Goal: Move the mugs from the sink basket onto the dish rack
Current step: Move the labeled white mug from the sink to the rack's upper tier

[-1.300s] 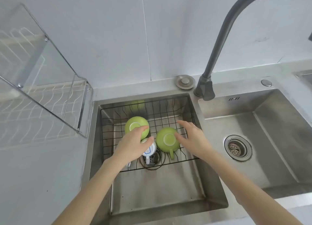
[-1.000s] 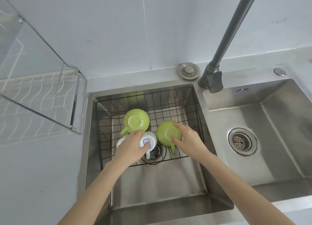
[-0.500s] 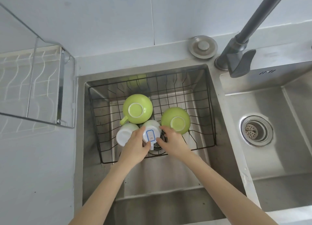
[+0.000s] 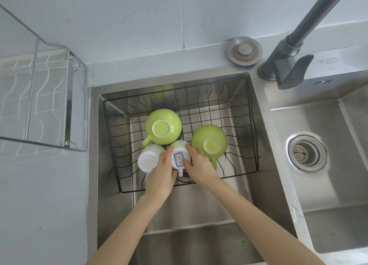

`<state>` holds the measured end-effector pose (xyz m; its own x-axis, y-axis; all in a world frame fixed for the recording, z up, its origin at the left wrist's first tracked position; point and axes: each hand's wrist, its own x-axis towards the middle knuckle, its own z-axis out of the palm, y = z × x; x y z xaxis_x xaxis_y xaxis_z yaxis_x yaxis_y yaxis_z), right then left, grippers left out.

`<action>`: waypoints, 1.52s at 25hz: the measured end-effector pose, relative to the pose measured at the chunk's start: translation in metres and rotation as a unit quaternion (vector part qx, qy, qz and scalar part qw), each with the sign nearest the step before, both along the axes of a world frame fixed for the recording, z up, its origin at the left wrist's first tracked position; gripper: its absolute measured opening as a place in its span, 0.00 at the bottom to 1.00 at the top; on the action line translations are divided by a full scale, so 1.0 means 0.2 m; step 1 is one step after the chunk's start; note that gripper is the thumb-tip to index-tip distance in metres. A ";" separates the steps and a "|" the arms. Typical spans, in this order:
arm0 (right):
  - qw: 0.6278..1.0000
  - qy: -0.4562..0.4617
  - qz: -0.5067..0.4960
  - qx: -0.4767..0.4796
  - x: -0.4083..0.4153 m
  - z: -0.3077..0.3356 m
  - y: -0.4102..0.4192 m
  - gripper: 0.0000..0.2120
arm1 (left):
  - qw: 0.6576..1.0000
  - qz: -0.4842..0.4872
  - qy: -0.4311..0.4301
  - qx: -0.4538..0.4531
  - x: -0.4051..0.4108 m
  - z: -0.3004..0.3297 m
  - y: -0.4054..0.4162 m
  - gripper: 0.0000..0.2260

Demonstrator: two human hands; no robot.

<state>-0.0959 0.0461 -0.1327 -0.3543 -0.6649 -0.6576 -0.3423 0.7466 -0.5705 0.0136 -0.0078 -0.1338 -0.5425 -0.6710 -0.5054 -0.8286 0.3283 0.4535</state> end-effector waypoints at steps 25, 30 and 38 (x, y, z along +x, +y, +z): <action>0.960 0.097 0.073 -0.253 -0.07 0.66 0.30 0.29 | 0.948 -0.028 0.315 0.007 0.11 0.59 0.04 0.28; 0.932 0.125 0.129 -0.315 0.03 0.90 0.37 0.30 | 0.932 -0.039 0.360 -0.024 0.28 0.85 0.09 0.27; 0.899 0.132 0.106 -0.404 0.41 1.20 0.30 0.26 | 0.897 -0.028 0.437 -0.054 0.66 1.16 0.02 0.23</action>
